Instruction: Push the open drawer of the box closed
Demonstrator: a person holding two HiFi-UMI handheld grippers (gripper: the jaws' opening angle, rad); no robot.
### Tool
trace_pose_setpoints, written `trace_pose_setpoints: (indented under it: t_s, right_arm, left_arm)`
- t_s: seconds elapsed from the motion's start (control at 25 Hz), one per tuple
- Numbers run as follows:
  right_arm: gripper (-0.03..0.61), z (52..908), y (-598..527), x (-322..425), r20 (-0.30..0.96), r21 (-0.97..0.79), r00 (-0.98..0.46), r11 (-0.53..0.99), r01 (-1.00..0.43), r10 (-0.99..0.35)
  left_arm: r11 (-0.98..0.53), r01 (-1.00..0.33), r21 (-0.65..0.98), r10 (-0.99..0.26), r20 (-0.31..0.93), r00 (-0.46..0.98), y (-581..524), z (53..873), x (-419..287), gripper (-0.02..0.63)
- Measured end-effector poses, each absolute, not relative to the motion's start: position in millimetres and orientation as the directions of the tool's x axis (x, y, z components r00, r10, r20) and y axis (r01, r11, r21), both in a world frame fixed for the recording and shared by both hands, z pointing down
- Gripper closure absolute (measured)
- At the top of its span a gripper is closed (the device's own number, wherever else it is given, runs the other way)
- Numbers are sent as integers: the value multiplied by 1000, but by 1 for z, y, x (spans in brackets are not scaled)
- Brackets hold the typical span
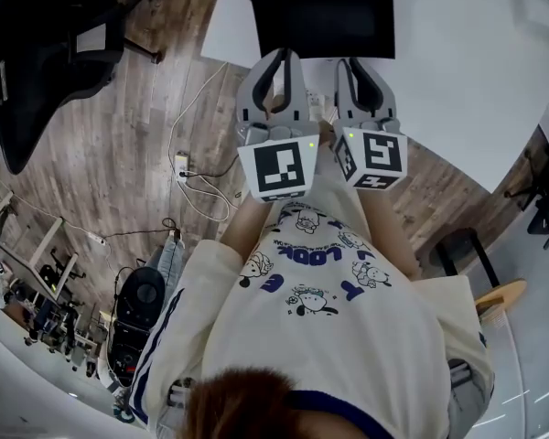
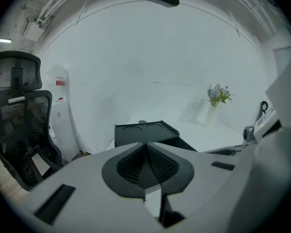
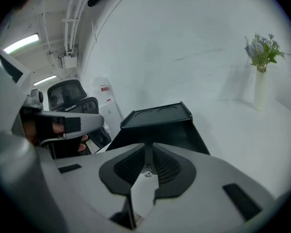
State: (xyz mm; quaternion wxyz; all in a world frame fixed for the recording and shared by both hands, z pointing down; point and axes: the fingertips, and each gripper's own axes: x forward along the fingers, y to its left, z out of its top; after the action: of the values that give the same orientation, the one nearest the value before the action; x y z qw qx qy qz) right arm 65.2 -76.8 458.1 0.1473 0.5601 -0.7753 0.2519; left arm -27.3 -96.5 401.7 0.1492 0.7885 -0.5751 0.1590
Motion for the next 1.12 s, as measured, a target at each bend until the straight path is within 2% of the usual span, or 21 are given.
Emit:
trace_pose_setpoints:
  t_s: [0.2,0.28,1.12]
  right_arm:
    - [523,470,-76,67,531,-234,-343,254,-938,-775]
    - [465,476,-74,65,542,-241,-351,259,-935,-763]
    - [451,528,-64,51,634,-253,-398,308,-917,-663]
  left_arm:
    - [-287,-956,56,-852,441,282,-98,412,-25,583]
    - [-286,-957,53,-851,445,279,-99,416,-26,583]
    - [-250,-967,51,-842,481,244,-93,436,-30,583]
